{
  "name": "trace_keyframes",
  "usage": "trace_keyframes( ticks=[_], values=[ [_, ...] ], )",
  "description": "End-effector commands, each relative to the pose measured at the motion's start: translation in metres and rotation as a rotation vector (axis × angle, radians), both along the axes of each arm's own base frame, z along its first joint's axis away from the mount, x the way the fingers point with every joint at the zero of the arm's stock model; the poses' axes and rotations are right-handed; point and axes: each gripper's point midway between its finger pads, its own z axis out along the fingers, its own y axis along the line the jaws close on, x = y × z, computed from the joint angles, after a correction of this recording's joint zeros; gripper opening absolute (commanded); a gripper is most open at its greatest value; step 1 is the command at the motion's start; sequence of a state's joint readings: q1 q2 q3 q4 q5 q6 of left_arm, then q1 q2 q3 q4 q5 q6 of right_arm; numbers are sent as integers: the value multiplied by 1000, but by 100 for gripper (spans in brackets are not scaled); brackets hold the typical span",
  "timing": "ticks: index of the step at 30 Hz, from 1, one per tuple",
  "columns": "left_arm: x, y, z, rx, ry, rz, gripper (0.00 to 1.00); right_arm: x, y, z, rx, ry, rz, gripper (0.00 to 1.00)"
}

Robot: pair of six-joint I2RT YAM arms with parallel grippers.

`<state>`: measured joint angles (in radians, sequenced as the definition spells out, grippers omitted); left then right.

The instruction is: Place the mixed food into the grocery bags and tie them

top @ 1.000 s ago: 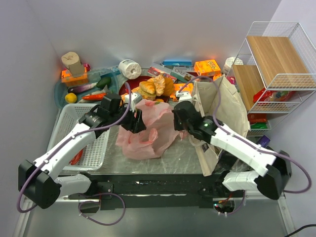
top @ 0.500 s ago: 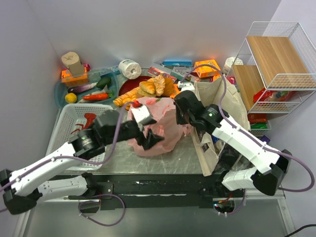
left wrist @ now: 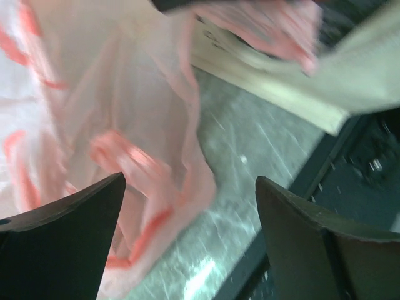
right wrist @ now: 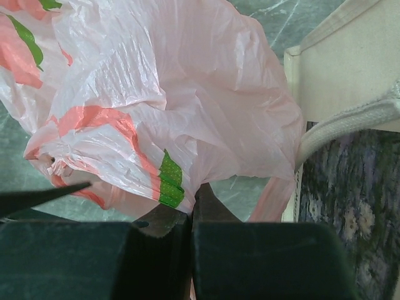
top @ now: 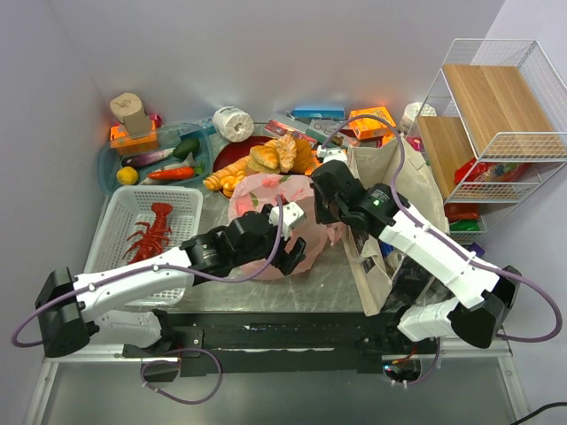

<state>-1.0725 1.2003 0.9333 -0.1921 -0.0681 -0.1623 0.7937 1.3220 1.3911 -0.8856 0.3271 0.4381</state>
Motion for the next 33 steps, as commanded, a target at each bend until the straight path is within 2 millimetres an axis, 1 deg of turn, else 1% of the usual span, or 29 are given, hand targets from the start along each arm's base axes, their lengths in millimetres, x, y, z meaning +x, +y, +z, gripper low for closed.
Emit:
trace_keyframes(
  ticks=[1, 5, 6, 7, 10, 12, 13, 14, 15, 16, 17, 18, 19, 20, 21, 22, 23, 24, 25, 26, 27, 28, 29, 30, 31, 33],
  values=[
    [30, -7, 13, -76, -59, 154, 92, -2, -2, 24, 68, -46, -9, 0],
    [47, -1, -3, -32, -72, 260, 92, -7, -8, 28, 79, -56, -14, 0],
    [47, -1, -7, -23, -66, 264, 92, -7, -9, 29, 82, -59, -18, 0],
    [50, 0, -7, -21, -72, 278, 92, -8, -9, 29, 83, -60, -18, 0],
    [54, 4, -21, 35, -67, 305, 88, -8, -11, 33, 86, -73, -21, 0],
    [54, 4, -28, 60, -66, 302, 81, -7, -13, 34, 76, -73, -21, 0],
    [51, 2, -30, 63, -65, 271, 76, -5, -14, 35, 71, -79, -28, 0],
    [39, -4, -32, 41, -47, 193, 54, -3, -14, 33, 57, -77, -24, 0],
    [33, -6, -33, 37, -49, 143, 46, 0, -16, 36, 53, -84, -32, 0],
    [23, -9, -33, 24, -42, 79, 41, 4, -18, 37, 40, -90, -40, 0],
    [7, -9, -31, -1, -35, -9, 35, 9, -21, 33, 13, -83, -46, 0],
    [-1, -8, -29, -18, -33, -29, 29, 16, -29, 36, 3, -83, -74, 0],
    [-9, -1, -25, -41, -35, -39, 23, 22, -34, 37, -8, -83, -87, 0],
    [-13, 2, -21, -66, -21, -40, 16, 28, -38, 34, -29, -77, -94, 0],
    [-16, 5, -18, -82, -17, -39, 14, 38, -49, 37, -32, -81, -127, 0],
    [-21, 14, -12, -108, -17, -29, 12, 43, -52, 38, -31, -83, -134, 0],
    [-22, 20, -14, -115, 5, -2, 9, 50, -55, 34, -50, -74, -134, 0],
    [-21, 30, -17, -101, 14, 40, 8, 55, -59, 38, -51, -82, -148, 0],
    [-23, 38, -12, -125, 16, 63, 8, 60, -65, 38, -62, -80, -164, 0],
    [-26, 41, -9, -146, 36, 78, 8, 67, -67, 34, -84, -73, -166, 0],
    [-28, 48, -13, -138, 51, 95, 8, 71, -70, 38, -89, -82, -177, 0],
    [-30, 54, -9, -155, 56, 110, 7, 77, -73, 32, -111, -66, -183, 0],
    [-31, 57, -9, -169, 82, 133, 7, 80, -74, 32, -118, -61, -188, 0],
    [-32, 63, -12, -164, 94, 156, 6, 83, -75, 35, -120, -69, -196, 0],
    [-32, 72, -12, -155, 104, 193, 6, 85, -76, 35, -129, -64, -200, 0],
    [-30, 83, -13, -163, 132, 264, 3, 87, -74, 32, -134, -57, -194, 0]
  ],
)
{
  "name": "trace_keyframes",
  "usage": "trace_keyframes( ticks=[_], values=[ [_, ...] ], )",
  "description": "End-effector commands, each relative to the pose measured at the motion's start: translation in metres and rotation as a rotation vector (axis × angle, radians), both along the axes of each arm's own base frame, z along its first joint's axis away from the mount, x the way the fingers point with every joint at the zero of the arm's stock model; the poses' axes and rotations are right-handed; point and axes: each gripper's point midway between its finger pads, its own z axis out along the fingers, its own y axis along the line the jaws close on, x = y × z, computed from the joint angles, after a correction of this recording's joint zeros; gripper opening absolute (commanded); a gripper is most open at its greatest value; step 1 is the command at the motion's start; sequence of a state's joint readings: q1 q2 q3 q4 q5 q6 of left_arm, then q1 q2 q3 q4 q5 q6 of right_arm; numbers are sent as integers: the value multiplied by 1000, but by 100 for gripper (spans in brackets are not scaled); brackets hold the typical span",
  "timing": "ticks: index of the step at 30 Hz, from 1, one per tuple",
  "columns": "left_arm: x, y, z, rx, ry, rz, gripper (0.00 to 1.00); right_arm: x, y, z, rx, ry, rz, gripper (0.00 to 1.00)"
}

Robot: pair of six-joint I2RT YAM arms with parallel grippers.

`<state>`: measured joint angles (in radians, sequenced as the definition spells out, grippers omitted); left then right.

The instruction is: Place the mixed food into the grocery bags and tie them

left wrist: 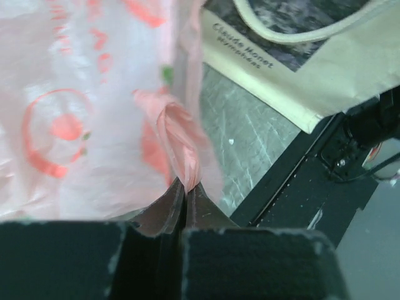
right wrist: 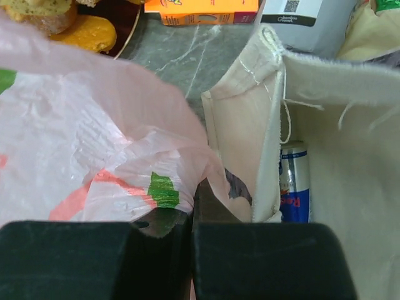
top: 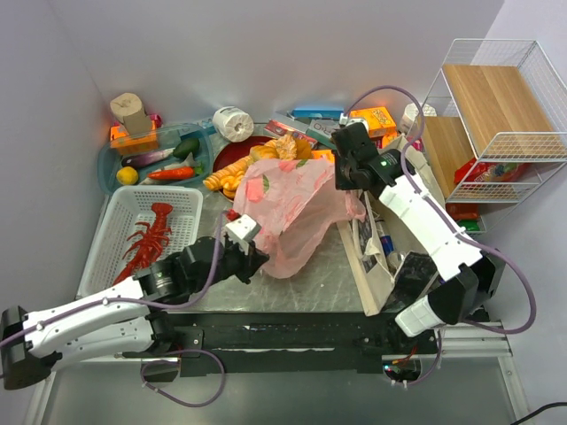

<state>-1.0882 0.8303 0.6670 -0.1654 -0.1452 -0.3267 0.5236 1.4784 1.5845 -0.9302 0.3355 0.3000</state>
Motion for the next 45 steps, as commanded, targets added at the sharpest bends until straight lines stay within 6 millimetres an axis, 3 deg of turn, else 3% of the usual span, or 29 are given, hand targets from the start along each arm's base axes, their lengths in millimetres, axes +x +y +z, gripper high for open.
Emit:
trace_keyframes(
  ticks=[1, 6, 8, 11, 15, 19, 21, 25, 27, 29, 30, 31, 32, 33, 37, 39, 42, 43, 45],
  values=[
    [4, 40, -19, 40, 107, 207, 2, 10, -8, 19, -30, -48, -13, 0],
    [15, 89, 1, -44, 125, 466, 1, 9, -19, 21, -72, -48, -39, 0],
    [18, 110, 24, -130, 89, 545, 1, 8, -21, 20, -82, -34, -35, 0],
    [18, 125, 62, -252, 14, 556, 1, -3, -11, 20, -36, 14, 28, 0],
    [19, 128, 107, -279, -84, 518, 1, -35, 19, 23, 63, 70, 173, 0],
    [28, 104, 111, -178, -138, 456, 1, -76, 47, 38, 185, 63, 297, 0],
    [33, 99, 109, -138, -168, 447, 1, -92, 53, 34, 233, 88, 324, 0],
    [39, 84, 102, -124, -183, 384, 2, -115, 42, 35, 286, 86, 291, 0],
    [48, 88, 92, -111, -161, 397, 2, -119, 40, 30, 295, 88, 280, 0],
    [51, 85, 85, -106, -121, 347, 19, -120, 39, 30, 310, 77, 277, 0],
    [51, 83, 86, -112, -116, 325, 34, -118, 39, 31, 309, 70, 270, 0],
    [52, 79, 86, -108, -115, 295, 76, -115, 38, 30, 305, 64, 254, 0],
    [46, 68, 94, -139, -121, 213, 90, -112, 38, 29, 299, 58, 240, 0],
    [45, 63, 106, -156, -136, 181, 98, -107, 37, 29, 294, 48, 222, 0],
    [40, 47, 153, -210, -211, 69, 96, -91, 35, 25, 272, 9, 172, 0],
    [51, 47, 170, -214, -229, 95, 96, -87, 32, 22, 259, -8, 153, 0],
    [91, 57, 171, -175, -190, 200, 96, -82, 35, 23, 274, -46, 159, 0],
    [116, 77, 167, -166, -157, 291, 96, -79, 36, 22, 282, -59, 161, 0],
    [153, 90, 162, -176, -99, 357, 96, -79, 39, 23, 297, -76, 174, 0]
  ],
)
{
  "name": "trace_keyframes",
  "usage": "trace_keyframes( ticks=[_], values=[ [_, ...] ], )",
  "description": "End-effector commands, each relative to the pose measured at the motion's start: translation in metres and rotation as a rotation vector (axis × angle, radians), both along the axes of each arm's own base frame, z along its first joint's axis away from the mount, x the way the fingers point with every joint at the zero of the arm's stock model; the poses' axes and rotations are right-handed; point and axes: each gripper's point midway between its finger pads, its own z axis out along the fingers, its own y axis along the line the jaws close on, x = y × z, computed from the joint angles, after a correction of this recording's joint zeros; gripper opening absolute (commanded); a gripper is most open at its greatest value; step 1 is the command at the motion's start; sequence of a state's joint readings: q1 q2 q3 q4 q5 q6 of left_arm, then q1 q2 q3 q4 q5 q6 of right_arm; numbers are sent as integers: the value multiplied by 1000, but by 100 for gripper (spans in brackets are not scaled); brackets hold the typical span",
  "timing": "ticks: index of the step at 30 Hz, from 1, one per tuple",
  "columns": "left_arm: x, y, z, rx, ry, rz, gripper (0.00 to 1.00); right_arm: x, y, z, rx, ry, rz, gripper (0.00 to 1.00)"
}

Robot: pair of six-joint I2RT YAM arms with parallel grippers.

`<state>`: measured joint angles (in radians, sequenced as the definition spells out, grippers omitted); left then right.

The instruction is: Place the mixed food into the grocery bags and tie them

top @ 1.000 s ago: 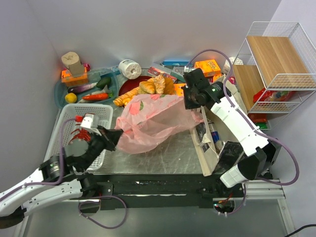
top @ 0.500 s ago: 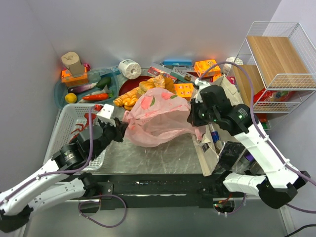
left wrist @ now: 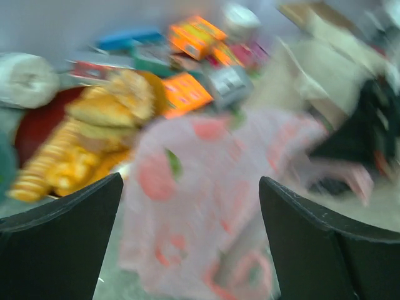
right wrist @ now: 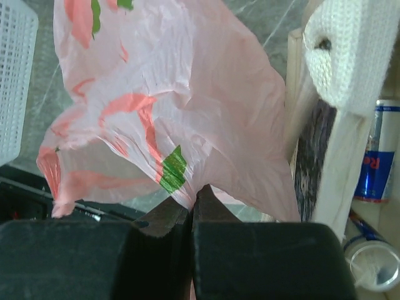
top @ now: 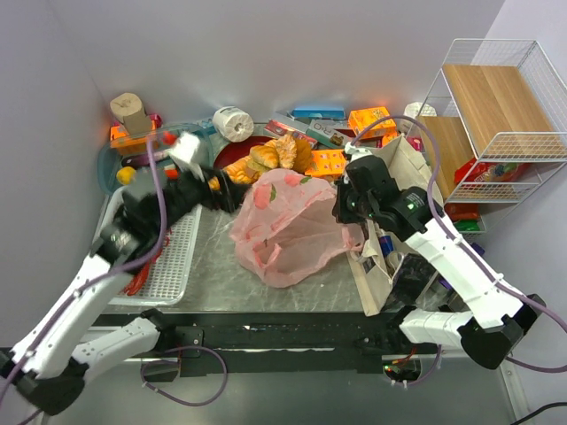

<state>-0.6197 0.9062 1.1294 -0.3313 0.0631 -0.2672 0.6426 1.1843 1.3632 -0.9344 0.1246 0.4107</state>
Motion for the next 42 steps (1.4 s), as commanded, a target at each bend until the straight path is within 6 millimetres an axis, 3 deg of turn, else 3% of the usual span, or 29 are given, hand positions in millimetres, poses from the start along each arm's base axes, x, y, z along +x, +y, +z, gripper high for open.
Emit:
trace_keyframes(
  ticks=[1, 4, 5, 6, 7, 8, 9, 10, 12, 13, 14, 15, 16, 17, 19, 20, 23, 25, 32, 37, 40, 41, 42],
  values=[
    [84, 50, 4, -69, 78, 206, 96, 13, 6, 14, 72, -109, -15, 0],
    [145, 96, -16, -1, 98, 429, 96, 16, 14, 14, 110, -140, 14, 0],
    [161, 108, -9, 14, 84, 476, 96, 21, 17, 18, 127, -169, 21, 0],
    [188, 115, -39, 59, 149, 501, 96, 23, 21, 17, 133, -175, 27, 0],
    [204, 137, -51, 78, 185, 552, 96, 26, 22, 20, 135, -184, 28, 0],
    [220, 148, -41, 73, 176, 578, 96, 28, 24, 13, 109, -151, 31, 0],
    [245, 159, -76, 108, 256, 599, 98, 30, 24, 11, 93, -134, 28, 0],
    [256, 177, -85, 126, 281, 622, 99, 31, 29, 19, 102, -131, 40, 0],
    [282, 188, -104, 202, 298, 627, 99, 30, 28, 0, 50, -28, 28, 0],
    [288, 198, -111, 235, 304, 659, 99, 30, 33, 8, 62, -11, 44, 0],
    [296, 202, -126, 263, 339, 660, 99, 31, 35, 1, 46, 31, 39, 0],
    [298, 206, -135, 299, 362, 655, 100, 23, 29, -5, 14, 91, 30, 0],
    [299, 209, -143, 321, 390, 656, 97, 24, 29, 7, 26, 88, 26, 0],
    [295, 205, -166, 353, 460, 606, 97, 23, 31, 5, 16, 119, 26, 0],
    [287, 194, -188, 409, 497, 488, 95, 19, 22, 12, -3, 158, 12, 0],
    [276, 186, -208, 431, 525, 408, 94, 18, 20, 9, -17, 187, 10, 0],
    [254, 192, -230, 487, 556, 401, 92, 16, 11, 13, -41, 236, -2, 0],
    [258, 196, -230, 516, 500, 411, 93, 13, 10, 18, -23, 269, 4, 0],
    [264, 220, -261, 615, 561, 387, 92, 20, 8, 25, -36, 300, 8, 0],
    [277, 213, -238, 590, 464, 358, 91, 32, 8, 32, -45, 299, 12, 0],
    [280, 219, -242, 641, 493, 346, 90, 38, 12, 30, -48, 315, 25, 0],
    [273, 224, -261, 683, 557, 332, 90, 39, 15, 27, -50, 328, 31, 0],
    [275, 230, -262, 699, 560, 354, 90, 40, 15, 30, -50, 326, 31, 0]
  ],
)
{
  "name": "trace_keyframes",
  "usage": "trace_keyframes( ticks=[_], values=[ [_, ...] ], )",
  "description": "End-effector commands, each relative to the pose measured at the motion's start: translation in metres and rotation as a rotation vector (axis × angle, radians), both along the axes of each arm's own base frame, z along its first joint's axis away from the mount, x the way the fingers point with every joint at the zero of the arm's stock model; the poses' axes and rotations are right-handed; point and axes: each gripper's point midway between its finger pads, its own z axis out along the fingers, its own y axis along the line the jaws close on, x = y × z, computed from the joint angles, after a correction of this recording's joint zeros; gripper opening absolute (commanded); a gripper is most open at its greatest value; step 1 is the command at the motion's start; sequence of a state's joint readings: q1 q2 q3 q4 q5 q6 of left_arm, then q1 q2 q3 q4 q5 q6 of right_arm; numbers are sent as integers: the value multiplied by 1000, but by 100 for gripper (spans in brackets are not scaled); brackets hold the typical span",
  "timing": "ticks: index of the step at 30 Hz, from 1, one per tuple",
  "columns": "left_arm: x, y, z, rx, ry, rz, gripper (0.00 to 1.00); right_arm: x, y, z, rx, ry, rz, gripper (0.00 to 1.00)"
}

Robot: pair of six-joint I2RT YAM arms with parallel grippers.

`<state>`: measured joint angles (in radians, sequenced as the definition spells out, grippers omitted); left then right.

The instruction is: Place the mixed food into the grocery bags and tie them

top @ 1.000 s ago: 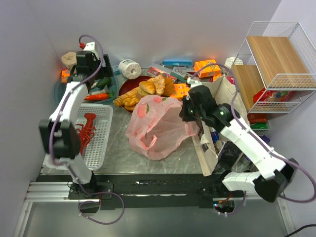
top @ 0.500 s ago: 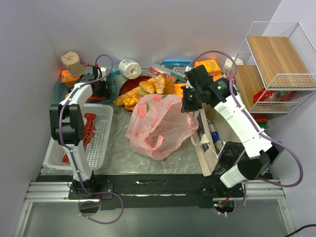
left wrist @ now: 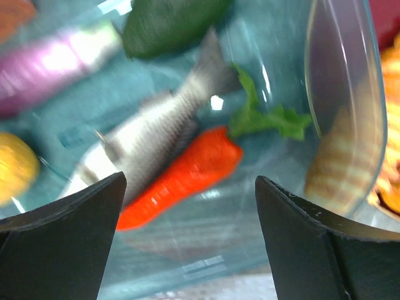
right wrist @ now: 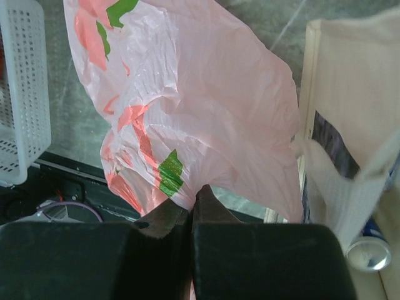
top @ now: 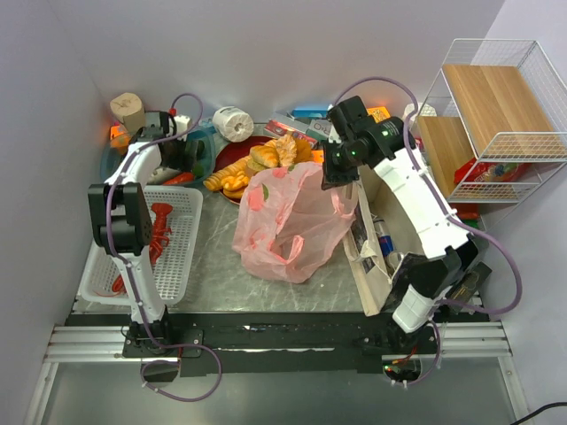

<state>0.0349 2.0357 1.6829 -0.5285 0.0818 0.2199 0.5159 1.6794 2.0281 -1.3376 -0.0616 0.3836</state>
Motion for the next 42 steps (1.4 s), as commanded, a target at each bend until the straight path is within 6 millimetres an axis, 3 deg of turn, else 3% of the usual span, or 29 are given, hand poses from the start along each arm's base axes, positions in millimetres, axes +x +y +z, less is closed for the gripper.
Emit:
trace_keyframes(
  ticks=[1, 8, 12, 16, 19, 20, 22, 23, 26, 28, 30, 31, 33, 37, 38, 39, 40, 42],
  values=[
    [9, 15, -3, 87, 13, -9, 89, -11, -7, 2, -34, 68, 23, 0],
    [29, 46, -4, 71, -23, 77, 85, -12, -13, 0, -60, 96, 15, 0],
    [33, 48, -19, 16, 19, 79, 80, -11, -12, 2, -61, 101, 9, 0],
    [26, 46, -50, -2, 94, 85, 75, -10, -14, 2, -68, 109, 0, 0],
    [24, 46, -62, -7, 119, 94, 68, -10, -15, 3, -73, 106, -3, 0],
    [24, 45, -64, -13, 121, 99, 60, -10, -15, 3, -75, 105, -2, 0],
    [27, 43, -58, -25, 106, 101, 49, -8, -15, 4, -78, 102, 1, 0],
    [29, 43, -54, -31, 95, 107, 36, -8, -15, 5, -75, 98, 3, 0],
    [38, 38, -25, -64, 28, 102, 17, -7, -15, 7, -70, 90, 9, 0],
    [42, 33, 0, -87, -25, 96, 13, -6, -14, 5, -72, 96, 11, 0],
    [42, 30, 11, -104, -53, 92, 10, -5, -14, 5, -68, 94, 18, 0],
    [42, 29, 20, -110, -72, 90, 10, -4, -13, 5, -66, 95, 21, 0],
    [40, 30, 15, -112, -65, 94, 10, -5, -12, 5, -61, 94, 25, 0],
    [36, 32, -11, -147, 27, 115, 42, -6, -10, 2, -51, 103, 31, 0],
    [41, 34, -5, -169, 18, 108, 47, -6, -10, 2, -50, 105, 28, 0],
    [36, 36, -21, -170, 70, 118, 53, -7, -10, 2, -50, 106, 25, 0],
    [37, 39, -24, -160, 74, 125, 64, -7, -10, 1, -52, 106, 22, 0],
    [34, 40, -29, -160, 83, 124, 71, -8, -13, 1, -59, 106, 12, 0]
  ],
)
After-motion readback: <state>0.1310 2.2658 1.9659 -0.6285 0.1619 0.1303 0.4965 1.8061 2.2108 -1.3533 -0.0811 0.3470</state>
